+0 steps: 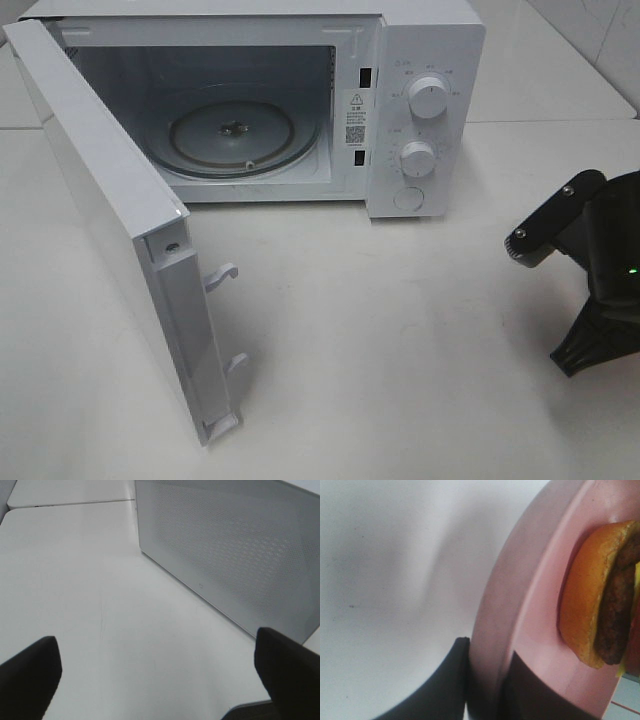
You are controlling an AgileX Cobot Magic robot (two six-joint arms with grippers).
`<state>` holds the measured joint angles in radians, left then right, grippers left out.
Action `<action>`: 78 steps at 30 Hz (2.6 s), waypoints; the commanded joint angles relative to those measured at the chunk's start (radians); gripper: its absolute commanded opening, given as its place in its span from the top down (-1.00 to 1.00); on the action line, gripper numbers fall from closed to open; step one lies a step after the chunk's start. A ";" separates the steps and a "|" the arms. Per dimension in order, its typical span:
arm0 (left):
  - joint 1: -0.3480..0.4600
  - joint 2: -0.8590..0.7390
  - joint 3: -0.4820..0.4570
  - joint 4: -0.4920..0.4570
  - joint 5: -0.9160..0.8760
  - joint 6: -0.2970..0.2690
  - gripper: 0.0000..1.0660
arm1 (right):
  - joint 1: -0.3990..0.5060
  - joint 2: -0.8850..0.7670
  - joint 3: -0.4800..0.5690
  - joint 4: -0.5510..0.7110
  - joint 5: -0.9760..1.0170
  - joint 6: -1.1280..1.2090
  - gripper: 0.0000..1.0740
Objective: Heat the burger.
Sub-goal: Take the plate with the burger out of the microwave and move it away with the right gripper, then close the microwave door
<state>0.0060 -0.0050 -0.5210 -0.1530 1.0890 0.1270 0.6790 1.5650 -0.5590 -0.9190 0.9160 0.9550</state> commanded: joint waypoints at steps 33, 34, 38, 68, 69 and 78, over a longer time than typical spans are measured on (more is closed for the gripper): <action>0.002 -0.015 0.003 -0.006 -0.014 -0.004 -0.83 | -0.141 0.259 -0.009 -0.108 -0.059 0.239 0.20; 0.002 -0.015 0.003 -0.006 -0.014 -0.004 -0.83 | -0.141 0.226 -0.009 -0.082 -0.060 0.212 0.19; 0.002 -0.015 0.003 -0.006 -0.014 -0.004 -0.83 | -0.141 0.148 -0.009 -0.023 -0.061 0.158 0.19; 0.002 -0.015 0.003 -0.006 -0.014 -0.004 -0.83 | -0.141 -0.476 -0.009 0.756 -0.137 -0.752 -0.36; 0.002 -0.015 0.003 -0.006 -0.014 -0.004 -0.83 | -0.141 -0.506 -0.009 0.804 -0.126 -0.805 -0.50; 0.002 -0.015 0.003 -0.006 -0.014 -0.004 -0.83 | -0.141 -0.646 -0.015 0.899 0.012 -0.893 -0.47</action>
<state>0.0060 -0.0060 -0.5210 -0.1530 1.0890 0.1270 0.5410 0.9600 -0.5680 -0.0240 0.8700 0.0800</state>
